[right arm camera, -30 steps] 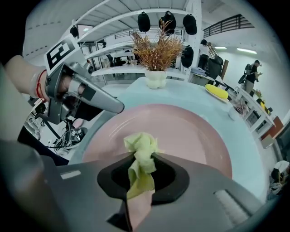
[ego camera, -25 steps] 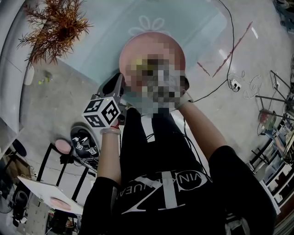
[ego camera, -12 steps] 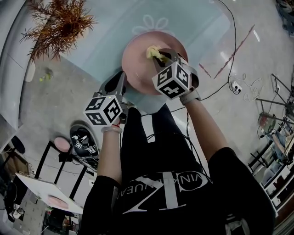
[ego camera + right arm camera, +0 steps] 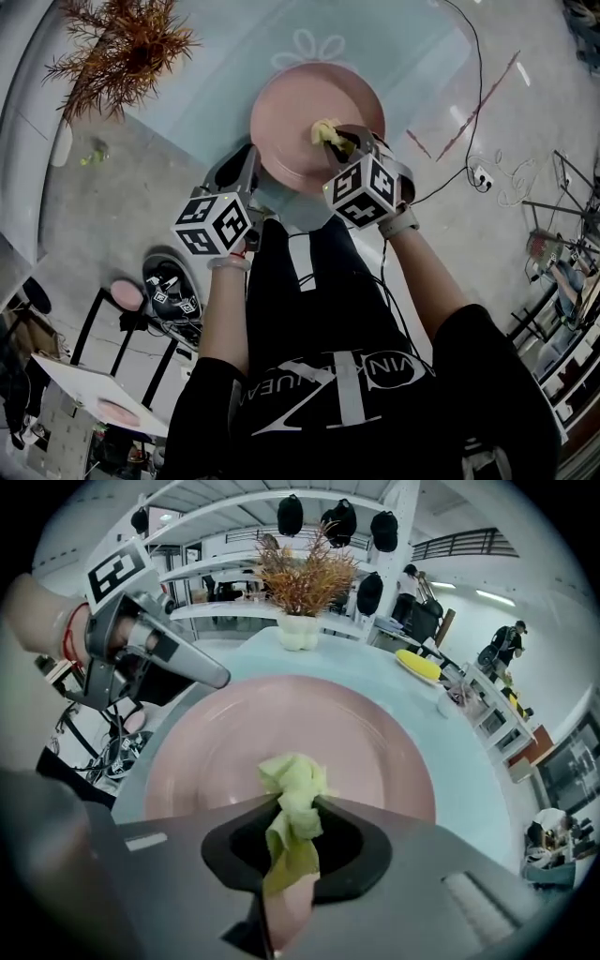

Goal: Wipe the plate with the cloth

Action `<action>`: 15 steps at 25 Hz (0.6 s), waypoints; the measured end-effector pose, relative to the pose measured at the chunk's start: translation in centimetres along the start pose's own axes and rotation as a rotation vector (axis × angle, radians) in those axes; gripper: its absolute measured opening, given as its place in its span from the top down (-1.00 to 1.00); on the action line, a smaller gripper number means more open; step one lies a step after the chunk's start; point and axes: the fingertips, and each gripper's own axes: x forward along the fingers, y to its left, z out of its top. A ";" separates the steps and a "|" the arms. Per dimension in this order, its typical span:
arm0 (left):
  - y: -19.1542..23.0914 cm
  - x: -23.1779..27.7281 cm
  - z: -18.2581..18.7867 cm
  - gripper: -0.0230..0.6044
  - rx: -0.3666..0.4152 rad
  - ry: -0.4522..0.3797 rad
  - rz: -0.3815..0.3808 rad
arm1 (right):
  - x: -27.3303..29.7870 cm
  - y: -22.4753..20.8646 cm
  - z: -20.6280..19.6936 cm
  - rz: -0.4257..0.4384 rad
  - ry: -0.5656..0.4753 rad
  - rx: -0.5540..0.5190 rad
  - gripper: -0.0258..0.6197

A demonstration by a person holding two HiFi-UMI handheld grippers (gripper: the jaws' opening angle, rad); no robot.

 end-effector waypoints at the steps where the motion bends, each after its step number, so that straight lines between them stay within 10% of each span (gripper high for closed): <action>1: 0.0 0.0 0.0 0.93 0.000 0.000 0.001 | 0.0 0.7 0.2 0.017 -0.002 -0.006 0.70; 15: -0.1 0.0 -0.1 0.93 -0.012 -0.007 0.006 | 1.9 -0.5 4.0 0.045 -0.095 0.029 0.69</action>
